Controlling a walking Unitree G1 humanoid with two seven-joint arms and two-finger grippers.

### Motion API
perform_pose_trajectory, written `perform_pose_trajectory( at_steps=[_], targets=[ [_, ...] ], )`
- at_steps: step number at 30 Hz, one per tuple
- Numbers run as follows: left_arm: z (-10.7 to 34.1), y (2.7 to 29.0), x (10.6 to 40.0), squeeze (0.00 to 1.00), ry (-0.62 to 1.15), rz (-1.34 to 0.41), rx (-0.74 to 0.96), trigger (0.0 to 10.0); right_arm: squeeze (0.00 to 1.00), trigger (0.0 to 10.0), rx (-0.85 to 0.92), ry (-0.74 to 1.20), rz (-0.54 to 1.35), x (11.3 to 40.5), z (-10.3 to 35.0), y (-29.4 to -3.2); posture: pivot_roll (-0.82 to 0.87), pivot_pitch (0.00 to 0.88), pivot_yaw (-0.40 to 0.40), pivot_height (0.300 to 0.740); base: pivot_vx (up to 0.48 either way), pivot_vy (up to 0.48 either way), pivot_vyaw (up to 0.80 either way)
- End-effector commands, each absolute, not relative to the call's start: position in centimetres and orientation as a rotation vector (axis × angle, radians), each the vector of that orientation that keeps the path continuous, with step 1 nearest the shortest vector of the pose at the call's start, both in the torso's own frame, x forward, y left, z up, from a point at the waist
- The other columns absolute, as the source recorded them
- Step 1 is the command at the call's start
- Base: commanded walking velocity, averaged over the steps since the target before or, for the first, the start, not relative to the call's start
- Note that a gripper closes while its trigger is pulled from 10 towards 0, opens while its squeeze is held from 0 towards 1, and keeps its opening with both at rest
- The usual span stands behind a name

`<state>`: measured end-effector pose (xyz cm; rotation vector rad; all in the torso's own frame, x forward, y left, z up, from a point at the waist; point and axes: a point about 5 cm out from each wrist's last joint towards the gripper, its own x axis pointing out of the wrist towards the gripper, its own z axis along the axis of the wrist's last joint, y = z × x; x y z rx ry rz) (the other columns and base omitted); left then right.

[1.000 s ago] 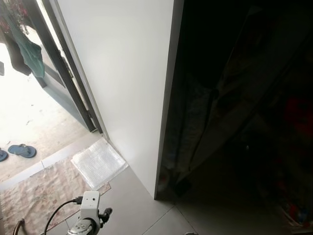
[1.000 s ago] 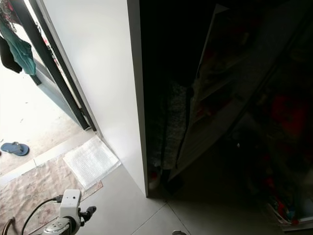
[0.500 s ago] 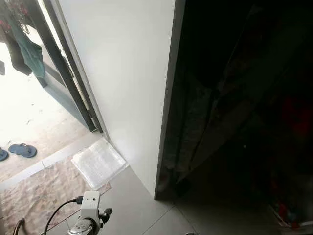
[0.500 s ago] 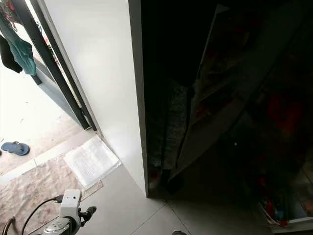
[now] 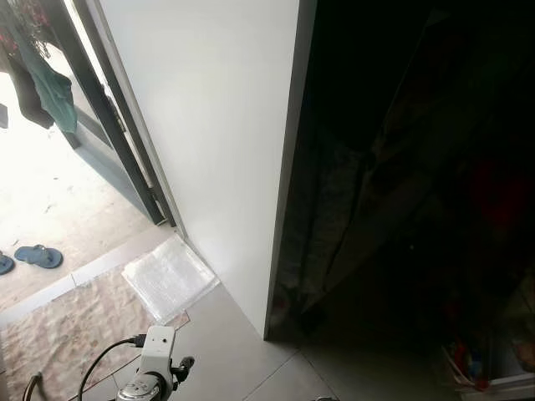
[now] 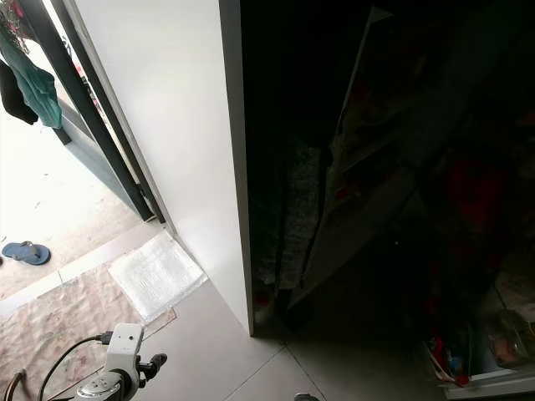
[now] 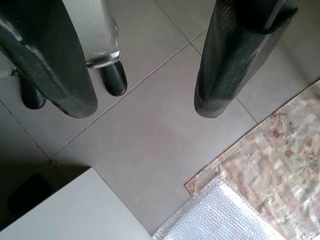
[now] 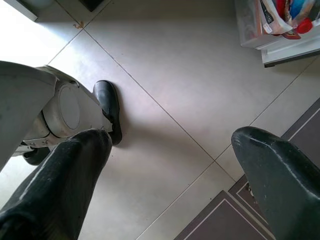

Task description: Restocking fridge

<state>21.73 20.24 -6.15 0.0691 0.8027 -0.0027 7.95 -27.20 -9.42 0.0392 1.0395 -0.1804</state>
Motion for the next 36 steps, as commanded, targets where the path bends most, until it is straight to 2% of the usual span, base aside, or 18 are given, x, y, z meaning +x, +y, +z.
perform_pose_trajectory(
  at_steps=[1,36],
  targets=[
    [-6.6,20.6,21.0,0.0,0.834,0.0,0.075,10.0,0.0,10.0,0.063,1.066,-0.21,7.0,-9.7,-27.2,-0.25,0.131,0.019,0.74,0.0,0.0,0.0],
    [-6.4,19.6,21.5,0.0,0.81,-0.034,0.09,10.0,0.0,10.0,0.086,1.059,-0.255,7.0,-9.7,-27.3,-0.25,0.131,0.018,0.74,0.0,0.0,0.0]
  ],
)
